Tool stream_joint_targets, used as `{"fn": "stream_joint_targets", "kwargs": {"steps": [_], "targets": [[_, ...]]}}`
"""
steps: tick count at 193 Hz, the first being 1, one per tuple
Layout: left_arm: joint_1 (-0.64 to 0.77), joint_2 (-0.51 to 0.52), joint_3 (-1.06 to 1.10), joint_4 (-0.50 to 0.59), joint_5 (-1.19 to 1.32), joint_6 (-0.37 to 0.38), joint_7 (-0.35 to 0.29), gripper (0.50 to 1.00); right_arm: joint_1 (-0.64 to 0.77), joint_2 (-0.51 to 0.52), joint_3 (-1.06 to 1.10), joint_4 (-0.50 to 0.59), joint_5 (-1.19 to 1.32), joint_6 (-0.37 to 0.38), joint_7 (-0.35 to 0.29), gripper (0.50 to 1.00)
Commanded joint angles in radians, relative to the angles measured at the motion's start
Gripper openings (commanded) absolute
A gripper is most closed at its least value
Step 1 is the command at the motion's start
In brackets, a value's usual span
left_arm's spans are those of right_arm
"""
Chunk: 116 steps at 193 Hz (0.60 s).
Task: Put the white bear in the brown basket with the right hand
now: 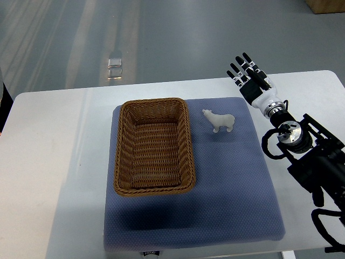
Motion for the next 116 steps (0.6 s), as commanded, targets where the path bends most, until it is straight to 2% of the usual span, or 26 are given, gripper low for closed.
{"fn": "stream_joint_targets", "kwargs": {"steps": [1,56,116], "targets": [[0.000,0.000,0.000,0.000,0.000,0.000,0.000,1.000,0.000,0.000,0.000,0.000,0.000,0.000,0.000,0.924],[0.000,0.000,0.000,0.002,0.000,0.000,0.000,1.000,0.000,-0.001,-0.008,0.000,-0.002,0.000,0.000,0.924],[0.000,0.000,0.000,-0.003,0.000,-0.002,0.000,1.000,0.071,-0.054,-0.170,0.000,-0.054,-0.021,-0.014,0.924]]}}
